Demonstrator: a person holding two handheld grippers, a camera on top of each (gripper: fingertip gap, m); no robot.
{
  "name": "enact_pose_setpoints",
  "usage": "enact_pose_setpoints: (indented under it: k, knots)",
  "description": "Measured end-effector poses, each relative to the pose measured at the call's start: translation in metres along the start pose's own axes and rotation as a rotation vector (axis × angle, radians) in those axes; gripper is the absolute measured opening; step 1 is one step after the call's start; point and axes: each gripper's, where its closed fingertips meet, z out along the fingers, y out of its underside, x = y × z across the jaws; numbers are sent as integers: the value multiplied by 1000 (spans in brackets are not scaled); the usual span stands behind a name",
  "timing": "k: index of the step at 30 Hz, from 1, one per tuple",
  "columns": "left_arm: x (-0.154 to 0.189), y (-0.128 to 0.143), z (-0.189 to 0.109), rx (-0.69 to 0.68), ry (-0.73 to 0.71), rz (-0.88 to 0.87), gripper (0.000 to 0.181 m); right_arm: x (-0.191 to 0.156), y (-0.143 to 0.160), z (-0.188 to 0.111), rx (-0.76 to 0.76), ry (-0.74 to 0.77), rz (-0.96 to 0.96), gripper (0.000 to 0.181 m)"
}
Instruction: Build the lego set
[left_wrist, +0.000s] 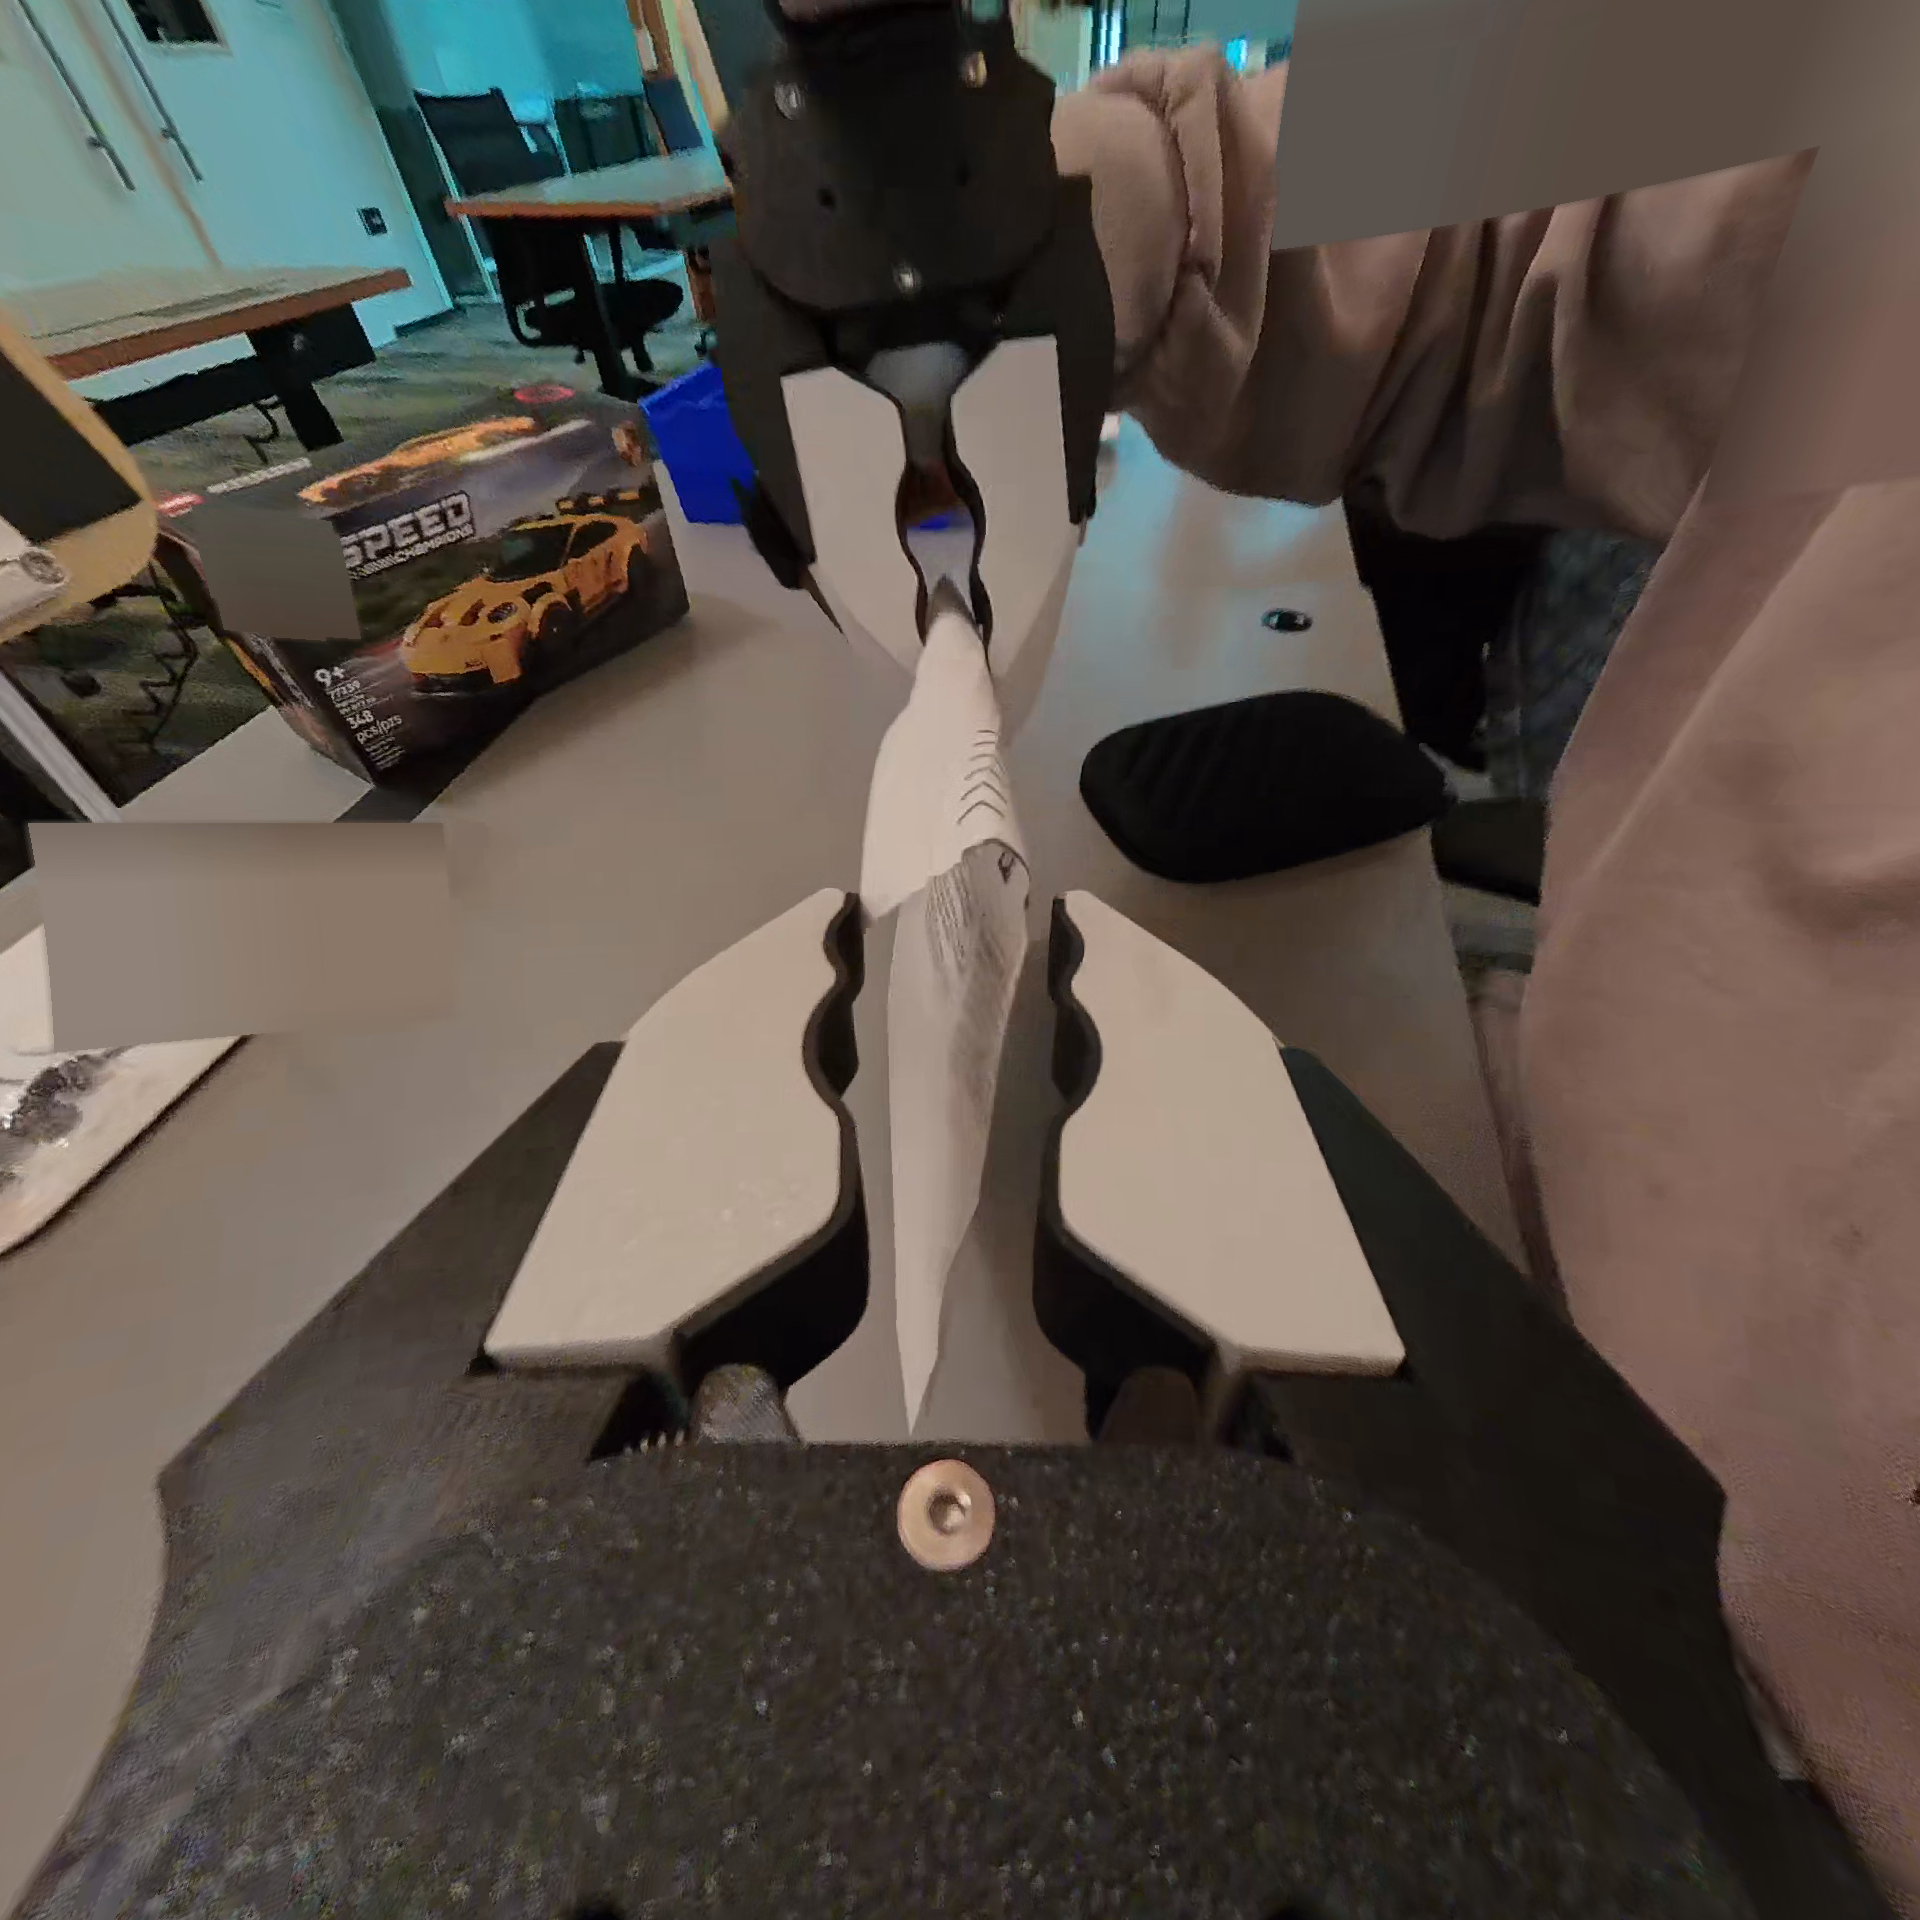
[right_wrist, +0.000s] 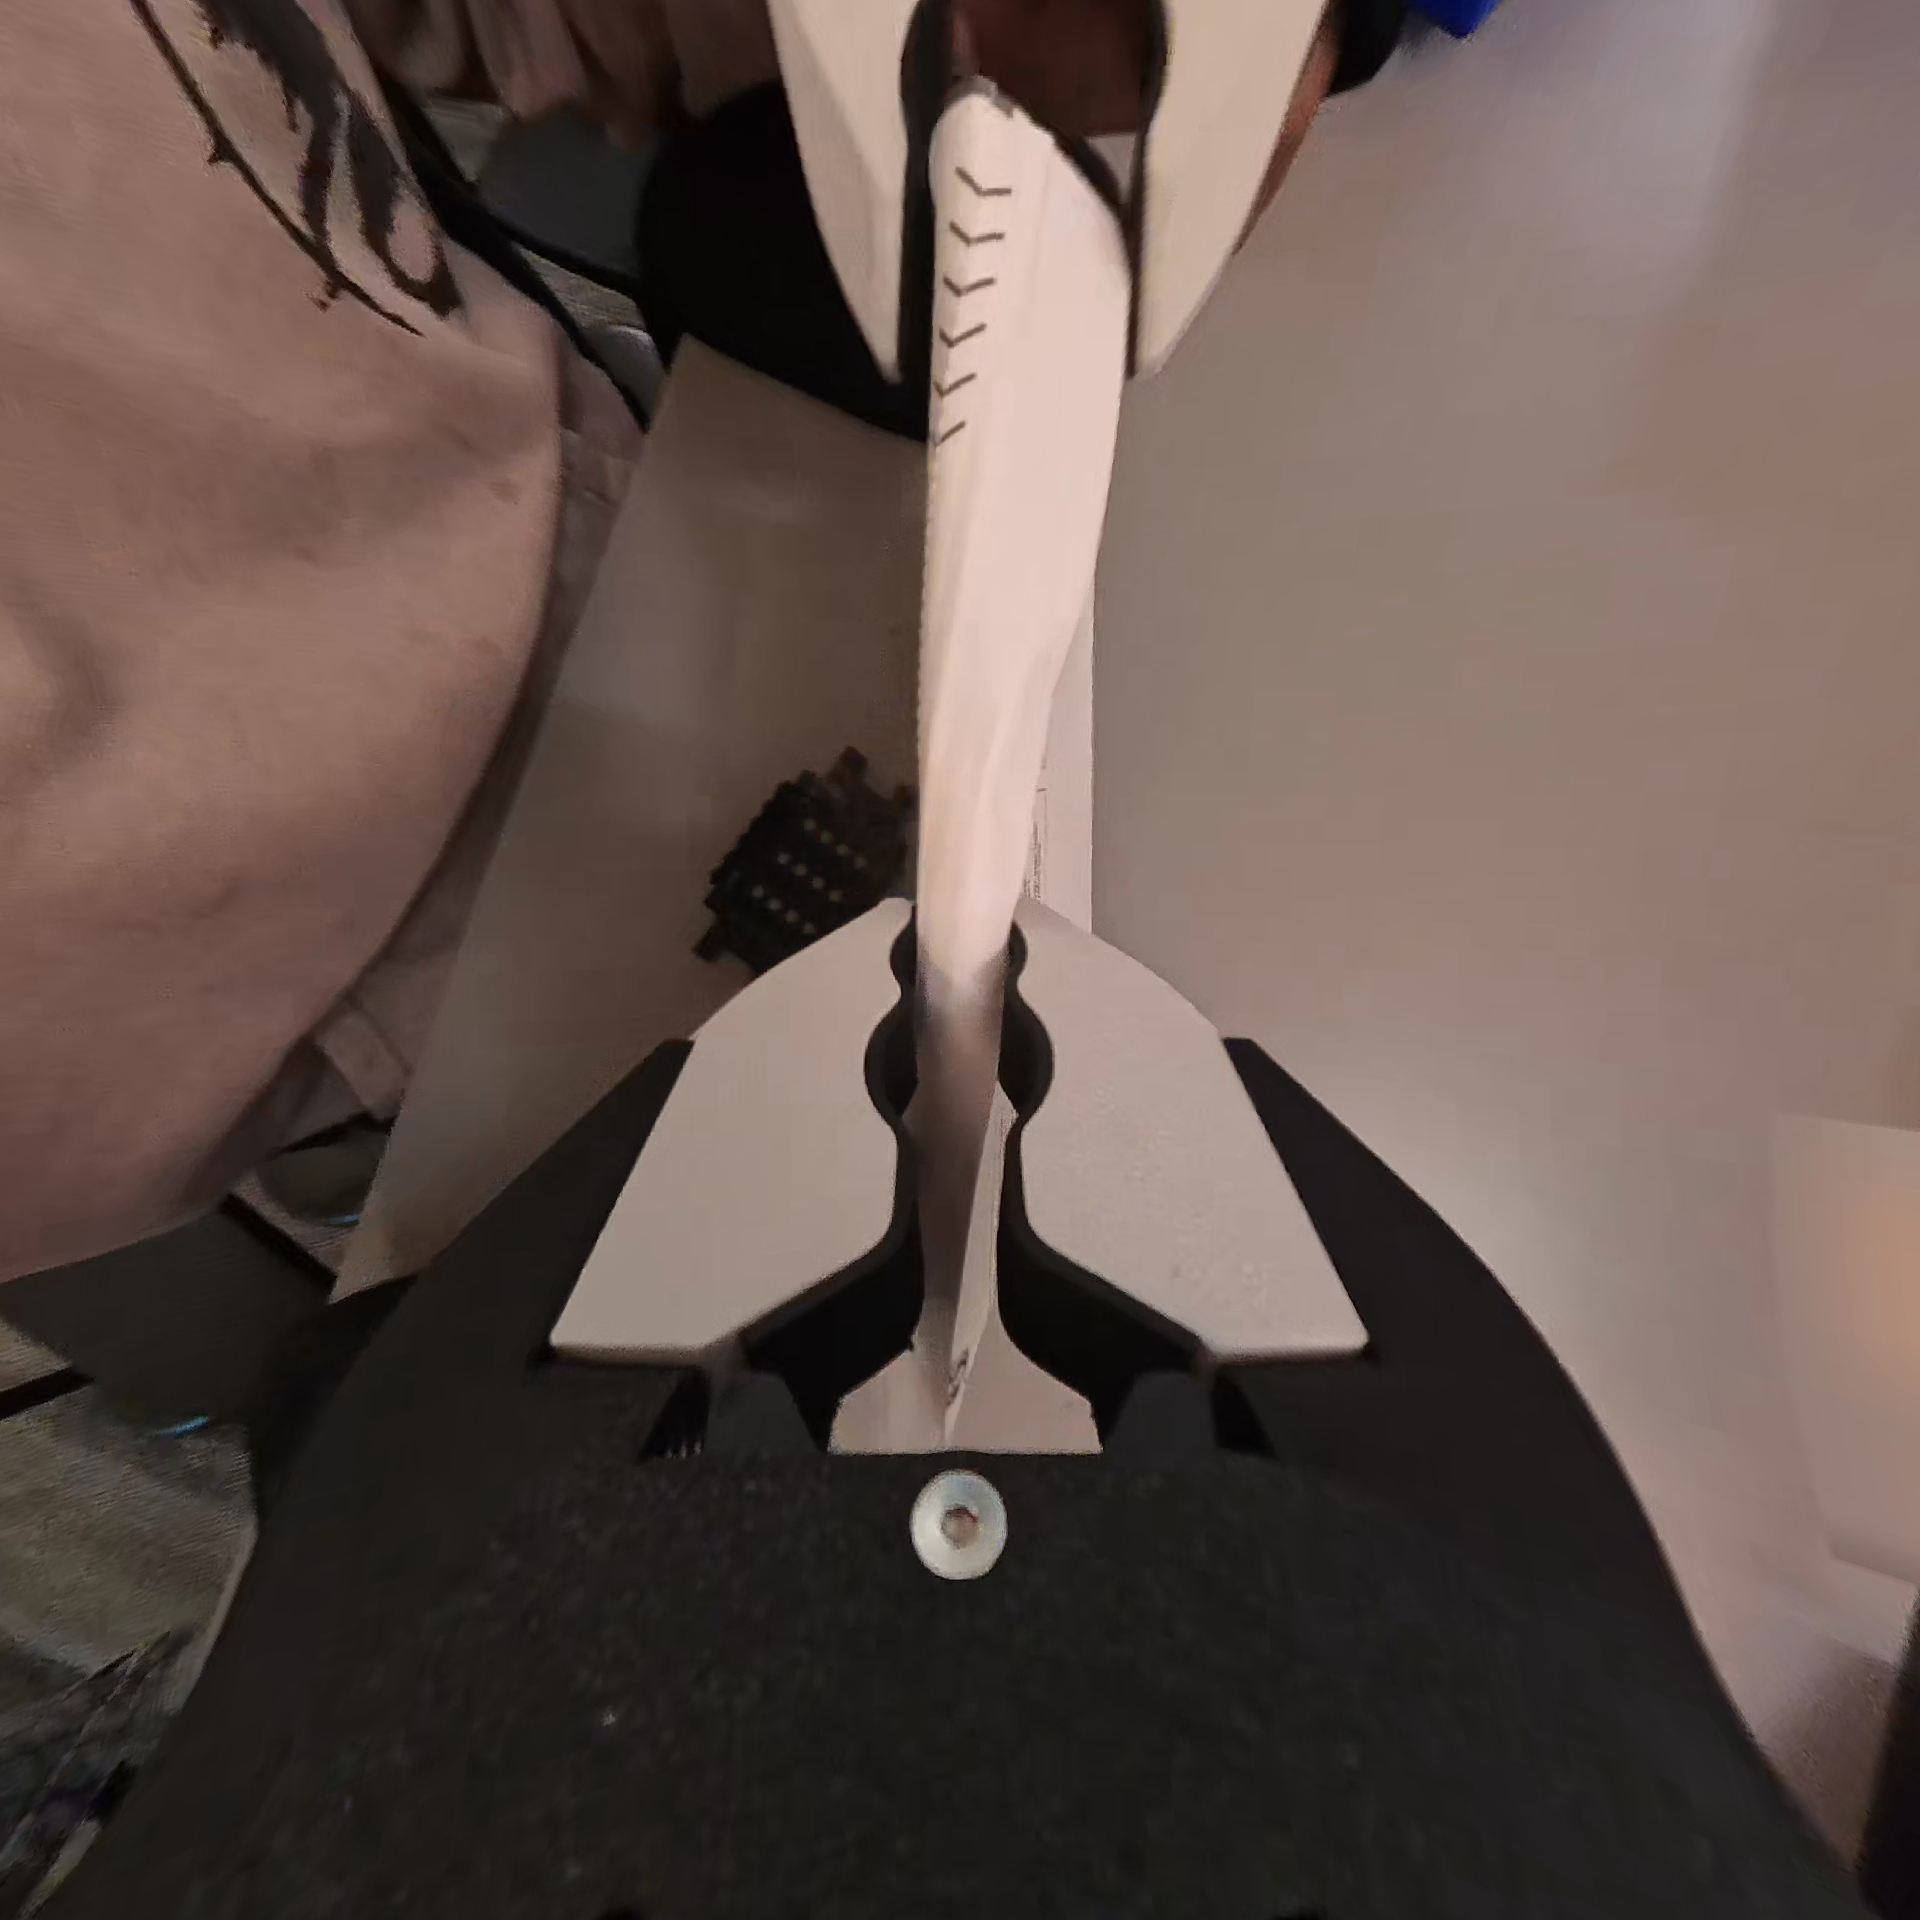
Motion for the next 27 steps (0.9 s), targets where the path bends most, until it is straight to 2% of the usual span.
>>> enact_pose_setpoints:
  k: [5,8,11,13,15,17,21,27]
  knots:
    - [-9,-6,1,50,0,-93,6,16,-6,-21,116,193,-1,10]
    - [-14,-8,0,73,-5,-126,5,21,-3,-20,121,295,-29,11]
    - [-7,-23,5,95,19,-96,9,21,2,-10,75,335,-23,11]
    - [-10,-26,11,57,-24,-39,2,23,3,-4,59,362,-25,10]
    - [-16,-29,13,37,-84,19,0,24,1,-4,74,384,-21,11]
    - [-16,-30,12,25,-74,18,0,21,-5,-10,148,374,-11,12]
    - [-8,-32,10,-15,-15,86,0,5,-18,-14,248,283,0,40]
    - [8,-44,18,-98,112,229,0,-15,-61,-20,363,67,29,86]
